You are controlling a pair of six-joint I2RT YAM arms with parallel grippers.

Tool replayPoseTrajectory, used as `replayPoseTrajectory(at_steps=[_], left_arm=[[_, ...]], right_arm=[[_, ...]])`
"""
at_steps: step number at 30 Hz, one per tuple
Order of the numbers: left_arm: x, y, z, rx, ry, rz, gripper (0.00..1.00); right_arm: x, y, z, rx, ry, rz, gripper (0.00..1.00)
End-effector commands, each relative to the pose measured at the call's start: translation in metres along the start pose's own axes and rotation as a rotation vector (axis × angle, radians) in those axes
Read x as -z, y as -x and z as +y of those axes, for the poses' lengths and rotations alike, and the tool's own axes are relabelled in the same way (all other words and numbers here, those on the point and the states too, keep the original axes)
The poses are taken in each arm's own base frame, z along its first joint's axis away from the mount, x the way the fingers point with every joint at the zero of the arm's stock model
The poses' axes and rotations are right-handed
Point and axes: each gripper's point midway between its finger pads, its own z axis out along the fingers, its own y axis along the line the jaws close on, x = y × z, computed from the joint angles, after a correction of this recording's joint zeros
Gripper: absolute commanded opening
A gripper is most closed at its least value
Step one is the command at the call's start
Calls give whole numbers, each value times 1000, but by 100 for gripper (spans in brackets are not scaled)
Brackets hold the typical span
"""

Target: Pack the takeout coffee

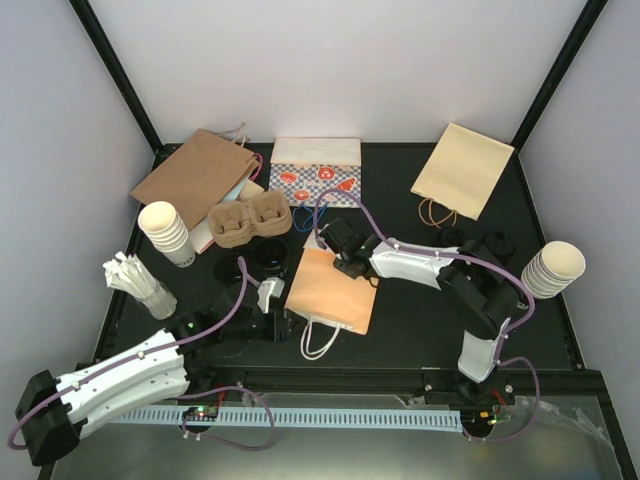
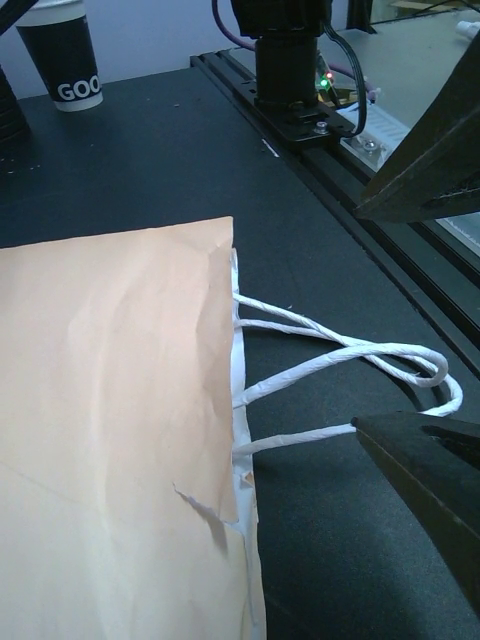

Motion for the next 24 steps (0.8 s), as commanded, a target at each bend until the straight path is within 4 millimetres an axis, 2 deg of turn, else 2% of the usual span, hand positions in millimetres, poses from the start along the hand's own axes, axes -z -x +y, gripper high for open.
replayPoseTrajectory(at_steps=[1, 11, 15, 17, 19, 24], left_arm=[[4, 4, -6, -4, -8, -18, 54], [4, 5, -5, -6, -1, -21, 54], [5, 6, -6, -8, 1, -22, 54], [6, 7, -7, -8, 0, -24, 54], [8, 9, -12, -12, -4, -25, 54], [26, 27, -35, -46, -6, -56, 55]], right_arm=[[-3, 14, -7, 15, -41, -30, 55], [-5, 20, -11, 27, -69, -43, 38], [4, 20, -13, 12, -58, -65, 27], [8, 19, -12, 7, -40, -75, 18], [14, 18, -12, -4, -31, -80, 4], [27, 10, -11, -35, 4, -67, 1]])
